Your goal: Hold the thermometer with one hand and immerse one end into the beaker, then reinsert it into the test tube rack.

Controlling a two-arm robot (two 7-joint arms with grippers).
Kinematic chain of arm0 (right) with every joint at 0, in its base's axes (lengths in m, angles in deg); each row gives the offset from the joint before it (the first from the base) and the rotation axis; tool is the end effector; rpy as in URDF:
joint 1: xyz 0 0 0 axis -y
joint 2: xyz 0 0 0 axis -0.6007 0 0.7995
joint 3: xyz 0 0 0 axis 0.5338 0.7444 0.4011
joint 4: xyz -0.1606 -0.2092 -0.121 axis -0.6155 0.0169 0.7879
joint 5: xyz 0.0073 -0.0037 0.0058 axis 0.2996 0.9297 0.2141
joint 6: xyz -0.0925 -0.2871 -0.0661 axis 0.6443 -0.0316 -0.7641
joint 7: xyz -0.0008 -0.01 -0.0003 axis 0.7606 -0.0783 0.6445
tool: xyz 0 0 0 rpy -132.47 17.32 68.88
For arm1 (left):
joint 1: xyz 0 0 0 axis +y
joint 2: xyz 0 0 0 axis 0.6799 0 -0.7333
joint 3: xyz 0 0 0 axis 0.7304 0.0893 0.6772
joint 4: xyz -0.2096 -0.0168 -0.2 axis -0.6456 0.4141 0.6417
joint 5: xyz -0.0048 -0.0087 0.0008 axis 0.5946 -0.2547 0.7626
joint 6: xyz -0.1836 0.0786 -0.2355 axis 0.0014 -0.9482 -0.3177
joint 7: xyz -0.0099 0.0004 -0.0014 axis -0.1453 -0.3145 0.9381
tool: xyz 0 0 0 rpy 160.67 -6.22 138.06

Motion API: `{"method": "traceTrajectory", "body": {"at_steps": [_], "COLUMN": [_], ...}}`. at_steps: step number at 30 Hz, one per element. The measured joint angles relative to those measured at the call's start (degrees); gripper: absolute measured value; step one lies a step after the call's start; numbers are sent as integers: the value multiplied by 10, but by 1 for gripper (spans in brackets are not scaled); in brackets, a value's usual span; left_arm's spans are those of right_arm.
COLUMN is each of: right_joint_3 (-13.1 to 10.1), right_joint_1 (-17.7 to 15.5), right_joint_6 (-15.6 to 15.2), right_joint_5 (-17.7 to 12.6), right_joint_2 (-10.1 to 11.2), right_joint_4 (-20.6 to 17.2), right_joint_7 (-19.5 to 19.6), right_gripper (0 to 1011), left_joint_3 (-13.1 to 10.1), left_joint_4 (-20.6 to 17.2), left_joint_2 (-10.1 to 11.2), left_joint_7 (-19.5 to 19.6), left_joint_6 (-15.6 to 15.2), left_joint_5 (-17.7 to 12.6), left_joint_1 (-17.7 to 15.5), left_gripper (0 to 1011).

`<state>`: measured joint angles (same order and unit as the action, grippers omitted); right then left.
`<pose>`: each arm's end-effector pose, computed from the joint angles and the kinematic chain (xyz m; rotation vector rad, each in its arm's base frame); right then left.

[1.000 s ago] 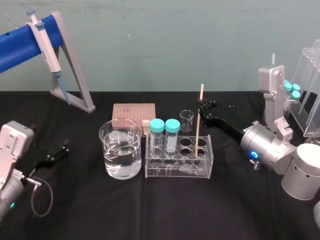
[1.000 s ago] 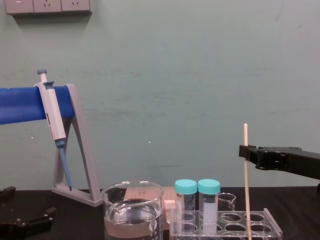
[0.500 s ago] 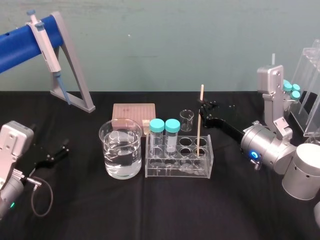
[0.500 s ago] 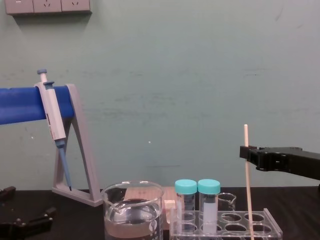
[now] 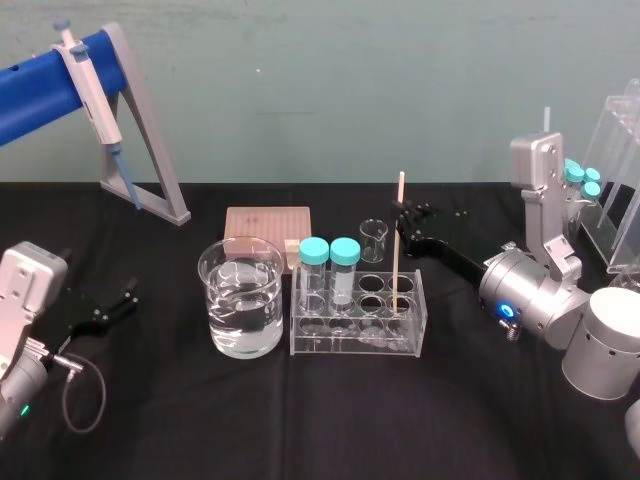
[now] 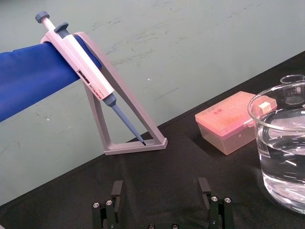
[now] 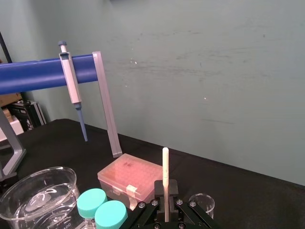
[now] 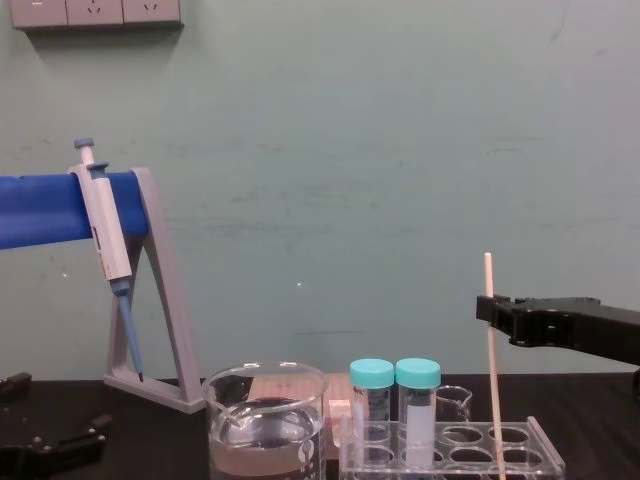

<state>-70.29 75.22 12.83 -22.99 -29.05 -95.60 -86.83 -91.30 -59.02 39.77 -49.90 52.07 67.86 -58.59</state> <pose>0.4256 -0.0307 -0.2508 -0.0086 0.0488 -0.9850 0.3581 0.0826 -0.3023 0.3045 -0.2849 1.2477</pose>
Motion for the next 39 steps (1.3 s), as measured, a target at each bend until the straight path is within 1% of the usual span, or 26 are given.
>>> {"method": "traceTrajectory", "body": {"at_steps": [20, 22, 23, 26, 29, 30, 31, 32, 33, 34, 36, 37, 39], "right_joint_3": [0, 0, 0, 0, 0, 0, 0, 0, 0, 0, 0, 0, 0], "right_joint_1": [1, 1, 1, 1, 1, 1, 1, 1, 1, 1, 1, 1, 1], "right_joint_6": [0, 0, 0, 0, 0, 0, 0, 0, 0, 0, 0, 0, 0], "right_joint_5": [0, 0, 0, 0, 0, 0, 0, 0, 0, 0, 0, 0, 0], "right_joint_2": [0, 0, 0, 0, 0, 0, 0, 0, 0, 0, 0, 0, 0], "right_joint_4": [3, 3, 3, 3, 3, 3, 3, 3, 3, 3, 3, 3, 2], "right_joint_7": [-1, -1, -1, -1, -1, -1, -1, -1, -1, -1, -1, -1, -1], "right_gripper": [56, 86, 132, 189, 282, 341, 341, 382, 398, 453, 501, 564, 599], "left_joint_3": [0, 0, 0, 0, 0, 0, 0, 0, 0, 0, 0, 0, 0], "left_joint_4": [0, 0, 0, 0, 0, 0, 0, 0, 0, 0, 0, 0, 0], "left_joint_2": [0, 0, 0, 0, 0, 0, 0, 0, 0, 0, 0, 0, 0], "left_joint_7": [0, 0, 0, 0, 0, 0, 0, 0, 0, 0, 0, 0, 0], "left_joint_6": [0, 0, 0, 0, 0, 0, 0, 0, 0, 0, 0, 0, 0], "left_joint_5": [0, 0, 0, 0, 0, 0, 0, 0, 0, 0, 0, 0, 0], "left_joint_1": [0, 0, 0, 0, 0, 0, 0, 0, 0, 0, 0, 0, 0], "left_gripper": [1004, 1004, 1004, 1004, 1004, 1004, 1004, 1004, 1004, 1004, 1004, 1004, 1004]}}
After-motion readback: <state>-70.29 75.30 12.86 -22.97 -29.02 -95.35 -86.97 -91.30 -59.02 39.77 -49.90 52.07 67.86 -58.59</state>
